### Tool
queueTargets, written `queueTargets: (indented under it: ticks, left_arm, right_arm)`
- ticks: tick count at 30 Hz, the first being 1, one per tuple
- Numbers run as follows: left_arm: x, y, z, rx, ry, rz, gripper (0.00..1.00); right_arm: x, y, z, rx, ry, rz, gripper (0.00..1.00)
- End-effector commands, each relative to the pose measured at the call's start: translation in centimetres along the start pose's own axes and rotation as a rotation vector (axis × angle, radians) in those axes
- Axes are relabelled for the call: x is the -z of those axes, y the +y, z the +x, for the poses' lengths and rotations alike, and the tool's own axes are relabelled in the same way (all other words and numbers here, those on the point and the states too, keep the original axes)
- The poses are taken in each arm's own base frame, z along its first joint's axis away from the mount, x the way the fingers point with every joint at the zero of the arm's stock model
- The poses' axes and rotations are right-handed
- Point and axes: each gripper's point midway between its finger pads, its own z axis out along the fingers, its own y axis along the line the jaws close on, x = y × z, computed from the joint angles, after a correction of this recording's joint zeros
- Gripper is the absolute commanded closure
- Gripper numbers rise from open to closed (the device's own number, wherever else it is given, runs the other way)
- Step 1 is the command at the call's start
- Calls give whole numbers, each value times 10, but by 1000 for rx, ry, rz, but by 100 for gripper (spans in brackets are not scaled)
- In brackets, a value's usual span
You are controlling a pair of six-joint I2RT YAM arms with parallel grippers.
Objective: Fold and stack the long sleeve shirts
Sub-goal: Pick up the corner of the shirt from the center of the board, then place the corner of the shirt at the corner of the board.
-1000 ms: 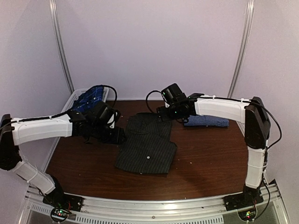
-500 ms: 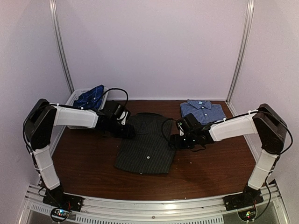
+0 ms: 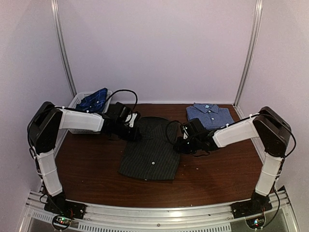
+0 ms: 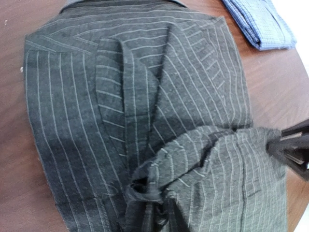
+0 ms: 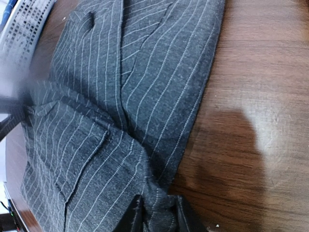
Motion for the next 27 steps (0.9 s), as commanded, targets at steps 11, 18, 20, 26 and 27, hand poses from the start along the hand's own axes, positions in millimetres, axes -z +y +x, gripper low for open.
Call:
queueTargets:
  ticks: [11, 18, 20, 26, 27]
  left_arm:
    - [86, -73, 2, -46, -45, 254, 100]
    - [117, -105, 104, -64, 154, 340, 100]
    - [117, -92, 149, -42, 262, 278, 100]
    - [127, -51, 214, 32, 396, 135, 100]
    - [129, -46, 218, 37, 406, 117, 100]
  right_arm:
    - [68, 66, -18, 154, -108, -95, 100]
    - [102, 112, 90, 312, 43, -238, 100]
    - [109, 114, 129, 345, 108, -266, 100]
    - [109, 96, 203, 411, 239, -230, 97]
    - [109, 91, 205, 405, 242, -219, 97]
